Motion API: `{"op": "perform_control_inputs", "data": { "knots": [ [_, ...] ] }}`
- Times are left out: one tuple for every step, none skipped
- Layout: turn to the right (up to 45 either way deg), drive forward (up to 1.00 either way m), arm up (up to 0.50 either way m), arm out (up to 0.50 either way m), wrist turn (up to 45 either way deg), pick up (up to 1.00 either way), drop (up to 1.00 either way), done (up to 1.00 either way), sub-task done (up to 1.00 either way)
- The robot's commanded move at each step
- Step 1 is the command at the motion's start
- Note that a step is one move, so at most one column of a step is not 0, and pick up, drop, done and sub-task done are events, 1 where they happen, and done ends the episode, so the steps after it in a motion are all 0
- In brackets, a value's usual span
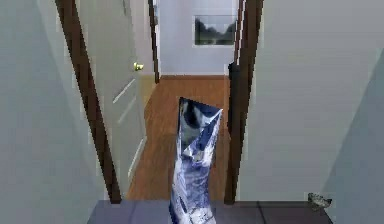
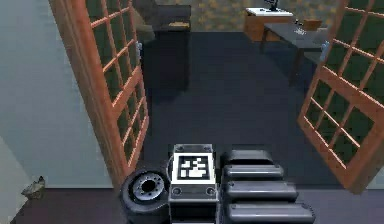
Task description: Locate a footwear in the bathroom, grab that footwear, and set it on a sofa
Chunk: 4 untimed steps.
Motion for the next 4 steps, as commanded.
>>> {"op": "perform_control_inputs", "data": {
  "knots": [
    [0.0, 1.00, 0.00, 0.00, 0.0, 0.00, 0.00, 0.00, 0.00],
    [0.0, 0.20, 0.00, 0.00, 0.0, 0.00, 0.00, 0.00, 0.00],
    [0.0, 0.15, 0.00, 0.00, 0.0, 0.00, 0.00, 0.00, 0.00],
    [0.0, 1.00, 0.00, 0.00, 0.0, 0.00, 0.00, 0.00, 0.00]
  ]
}}
